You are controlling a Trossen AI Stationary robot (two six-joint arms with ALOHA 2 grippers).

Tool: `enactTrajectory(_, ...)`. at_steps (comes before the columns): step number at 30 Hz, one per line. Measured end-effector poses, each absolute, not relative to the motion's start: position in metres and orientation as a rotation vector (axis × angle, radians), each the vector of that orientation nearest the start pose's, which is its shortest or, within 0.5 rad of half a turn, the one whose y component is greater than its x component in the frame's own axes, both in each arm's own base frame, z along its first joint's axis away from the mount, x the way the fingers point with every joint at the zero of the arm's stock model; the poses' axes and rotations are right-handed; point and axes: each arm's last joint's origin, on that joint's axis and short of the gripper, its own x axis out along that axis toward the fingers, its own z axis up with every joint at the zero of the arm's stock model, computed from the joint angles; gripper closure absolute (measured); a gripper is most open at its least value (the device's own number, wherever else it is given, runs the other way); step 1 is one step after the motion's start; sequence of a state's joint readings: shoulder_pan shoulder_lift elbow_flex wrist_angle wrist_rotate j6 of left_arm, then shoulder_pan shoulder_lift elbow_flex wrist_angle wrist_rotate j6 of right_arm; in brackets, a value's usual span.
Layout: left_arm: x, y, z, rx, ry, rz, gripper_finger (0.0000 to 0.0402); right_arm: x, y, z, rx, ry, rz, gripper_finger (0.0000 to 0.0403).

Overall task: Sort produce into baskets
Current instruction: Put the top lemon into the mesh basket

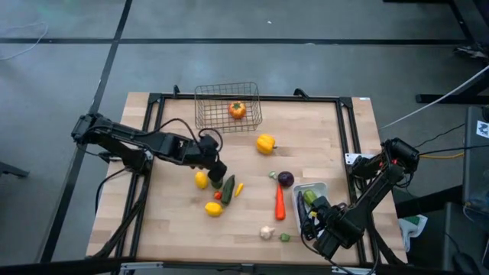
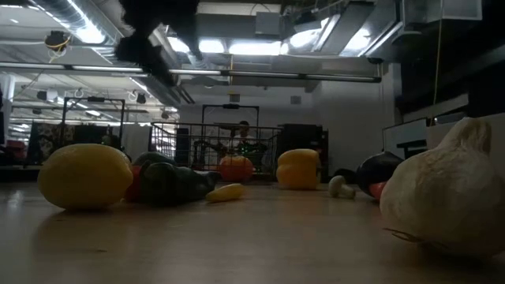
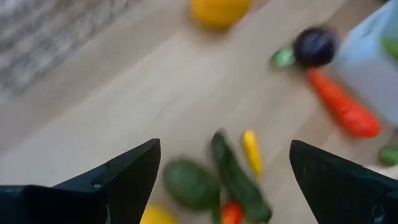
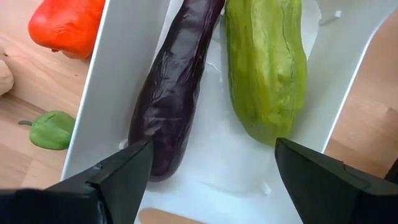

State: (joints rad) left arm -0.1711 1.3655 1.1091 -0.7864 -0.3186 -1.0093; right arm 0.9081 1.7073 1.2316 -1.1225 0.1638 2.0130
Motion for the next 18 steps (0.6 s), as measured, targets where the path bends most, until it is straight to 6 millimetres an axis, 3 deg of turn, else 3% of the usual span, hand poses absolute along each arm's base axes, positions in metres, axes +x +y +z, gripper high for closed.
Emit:
enactTrajectory(7,0.247,-0.038,0.267,-0.777,0.959,0.783,0.0050,0.188,0.233,0.210,0.807,1.231,-0.863,0.0065)
enactTrajectory(18,0.229,-0.049,0.238,-0.973,0.956,1.029,0.0050,0.194,0.240,0.210,0.881,1.220,-0.789,0.0065)
